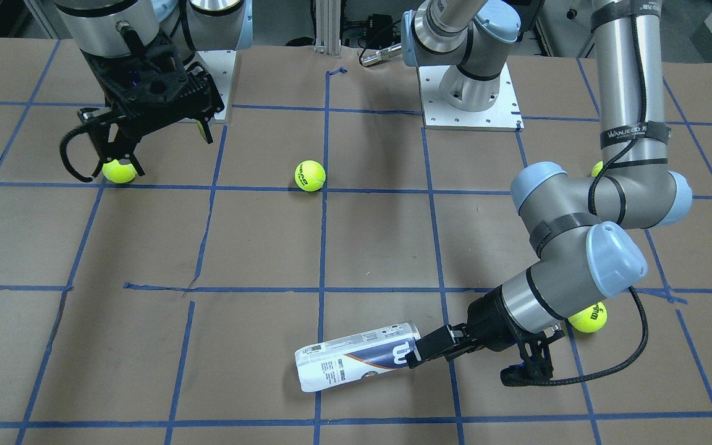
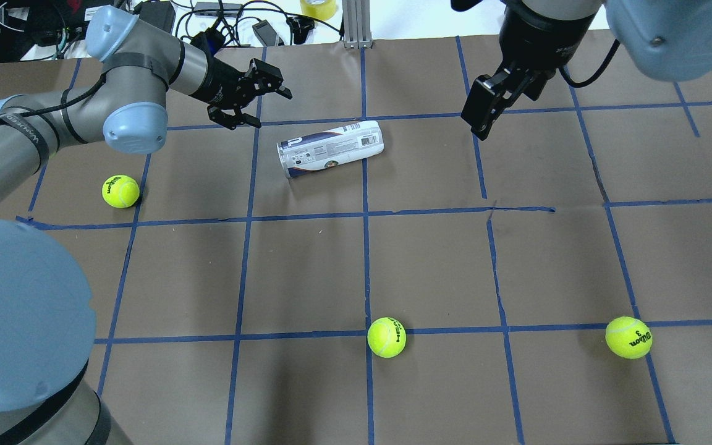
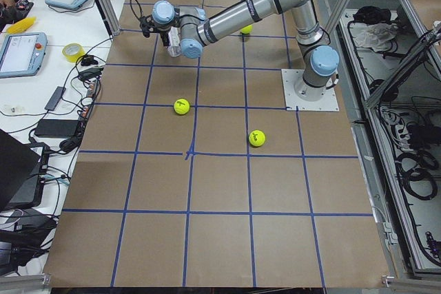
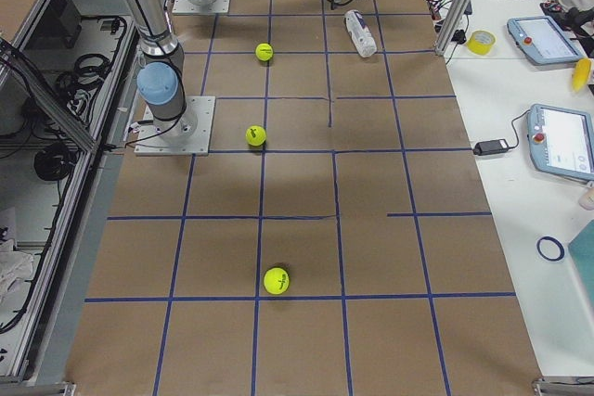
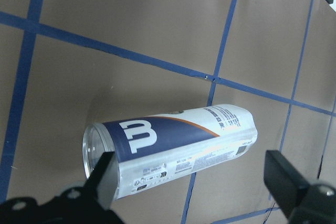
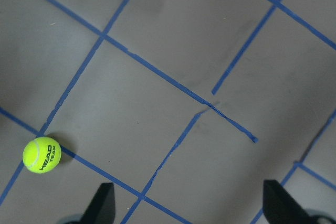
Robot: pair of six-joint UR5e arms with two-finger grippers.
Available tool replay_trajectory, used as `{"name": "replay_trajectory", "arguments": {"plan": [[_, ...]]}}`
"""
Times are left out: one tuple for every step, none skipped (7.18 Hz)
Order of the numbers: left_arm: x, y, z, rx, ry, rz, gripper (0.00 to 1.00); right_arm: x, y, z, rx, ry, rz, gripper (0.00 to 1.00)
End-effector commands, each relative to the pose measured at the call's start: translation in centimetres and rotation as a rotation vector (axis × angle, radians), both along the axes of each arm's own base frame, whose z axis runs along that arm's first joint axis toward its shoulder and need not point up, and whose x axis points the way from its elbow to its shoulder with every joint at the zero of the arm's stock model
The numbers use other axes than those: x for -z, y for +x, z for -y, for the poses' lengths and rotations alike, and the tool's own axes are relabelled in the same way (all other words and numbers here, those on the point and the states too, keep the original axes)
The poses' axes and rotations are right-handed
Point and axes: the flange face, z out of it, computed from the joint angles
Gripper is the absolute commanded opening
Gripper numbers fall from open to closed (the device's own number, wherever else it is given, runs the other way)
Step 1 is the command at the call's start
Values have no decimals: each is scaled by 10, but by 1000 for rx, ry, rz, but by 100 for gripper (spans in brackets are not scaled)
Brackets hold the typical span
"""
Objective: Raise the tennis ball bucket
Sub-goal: 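Withdraw the right gripper while moving the left gripper to the can's open end, then close the left gripper on the can's open end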
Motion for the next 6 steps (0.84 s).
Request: {"name": "replay_trajectory", "arguments": {"plan": [[24,-1,-13,0,58,2,100,-8,-19,0,306,-33,-28,100],[40,-1,-23,-2,94,6,100,-7,-51,10,397,-19,12,100],[42,-1,-24,-2,99,5,100,-19,-64,3,422,-27,52,100],[57,-1,-22,-3,120,2,100,-26,-62,-1,398,-30,88,100],[65,-2,-15,-3,121,-17,100,-33,-52,-7,368,-25,164,100],[66,-2,-9,-22,128,-23,100,-48,-54,-24,362,-60,133,100]]}}
